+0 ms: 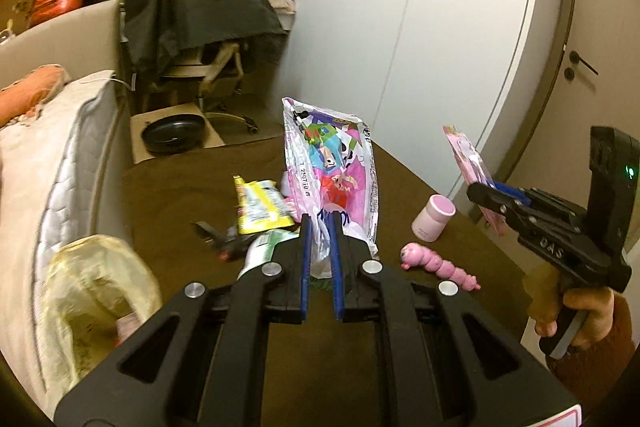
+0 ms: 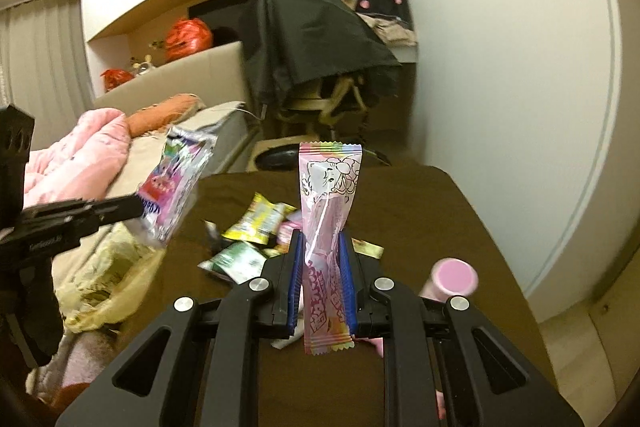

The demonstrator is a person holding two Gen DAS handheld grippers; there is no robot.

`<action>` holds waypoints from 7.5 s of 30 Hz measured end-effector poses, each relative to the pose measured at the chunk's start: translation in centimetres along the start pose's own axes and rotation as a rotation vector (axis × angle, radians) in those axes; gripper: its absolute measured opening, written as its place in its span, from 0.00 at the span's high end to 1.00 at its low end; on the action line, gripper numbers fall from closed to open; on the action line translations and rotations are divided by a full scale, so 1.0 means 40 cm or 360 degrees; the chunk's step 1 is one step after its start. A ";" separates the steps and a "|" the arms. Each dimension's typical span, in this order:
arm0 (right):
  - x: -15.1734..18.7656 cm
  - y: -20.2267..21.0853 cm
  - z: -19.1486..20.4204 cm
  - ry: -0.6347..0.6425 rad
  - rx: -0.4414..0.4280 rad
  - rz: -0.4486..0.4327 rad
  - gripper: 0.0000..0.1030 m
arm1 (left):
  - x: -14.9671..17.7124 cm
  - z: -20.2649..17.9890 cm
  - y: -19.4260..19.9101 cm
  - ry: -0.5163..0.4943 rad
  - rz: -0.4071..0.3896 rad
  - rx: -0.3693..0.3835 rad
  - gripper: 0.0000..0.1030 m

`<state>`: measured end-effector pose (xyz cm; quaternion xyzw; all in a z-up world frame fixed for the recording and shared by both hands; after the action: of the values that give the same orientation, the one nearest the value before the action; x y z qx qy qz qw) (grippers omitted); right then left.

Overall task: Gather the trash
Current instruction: 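Carry both pink wrappers over the yellow bag and open both tools, then move both open tools back over the table toward the remaining wrappers, then grasp the yellow snack bar wrapper with the left tool while the right tool grasps the lilac plastic tray, then carry the yellow wrapper and lilac tray into the yellow bag and open both tools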

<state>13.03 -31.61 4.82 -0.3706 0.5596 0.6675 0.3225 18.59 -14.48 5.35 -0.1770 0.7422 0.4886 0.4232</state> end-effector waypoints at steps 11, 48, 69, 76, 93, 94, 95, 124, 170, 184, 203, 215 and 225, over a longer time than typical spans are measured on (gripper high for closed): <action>-0.028 -0.076 0.257 0.0157 -0.0225 0.0048 0.83 | 0.111 0.214 0.175 0.0143 -0.0065 -0.0224 0.92; 0.143 -0.389 0.723 0.0396 -0.0670 0.0517 0.83 | 0.410 0.603 0.184 0.0662 0.0282 -0.0343 0.92; 0.185 -0.418 0.698 0.0336 -0.0689 0.0560 0.60 | 0.356 0.669 0.198 0.0758 0.0180 -0.0431 0.67; 0.149 -0.347 0.623 0.0310 -0.0607 0.0440 0.56 | 0.321 0.623 0.216 0.0705 0.0120 -0.0457 0.64; 0.135 -0.149 0.223 0.0198 -0.0211 0.0226 0.35 | 0.222 0.311 0.033 0.0399 0.0129 -0.0127 0.53; 0.139 -0.144 0.199 0.0203 -0.0173 0.0230 0.35 | 0.217 0.294 0.018 0.0386 0.0131 -0.0109 0.53; 0.142 -0.142 0.188 0.0204 -0.0157 0.0233 0.35 | 0.212 0.279 0.001 0.0380 0.0133 -0.0086 0.53; 0.151 -0.244 -0.045 0.0121 -0.0032 0.0329 0.35 | 0.147 0.271 -0.424 0.0148 0.0574 -0.0036 0.96; -0.010 -0.508 -0.116 -0.0035 -0.0087 0.0459 0.52 | -0.016 0.291 -0.603 0.0266 0.0497 -0.0024 0.74; 0.000 -0.739 -0.071 -0.0007 -0.0154 0.0696 0.53 | -0.032 0.238 -0.293 0.0327 0.0174 0.0084 0.75; -0.017 -0.377 -0.071 0.0001 -0.0081 0.0370 0.96 | 0.199 0.135 -0.147 0.0308 0.0261 0.0115 0.66; 0.057 -0.155 -0.071 -0.0049 -0.0038 0.0259 0.96 | 0.296 0.115 -0.145 0.0210 0.0391 0.0043 0.52; 0.104 -0.082 -0.037 -0.0033 -0.0043 0.0247 0.96 | 0.362 0.081 -0.140 0.0203 0.0514 -0.0043 0.60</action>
<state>13.86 -32.44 -0.54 -0.3233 0.5743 0.7018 0.2706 15.46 -12.01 -10.02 -0.0917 0.7797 0.5480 0.2888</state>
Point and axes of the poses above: each gripper's, at about its wrist camera, not at the fingertips, and y roughly against the way its jaws point, z to its left, x to its underside, the point moved 5 cm from there along -y, roughly the way its jaws point
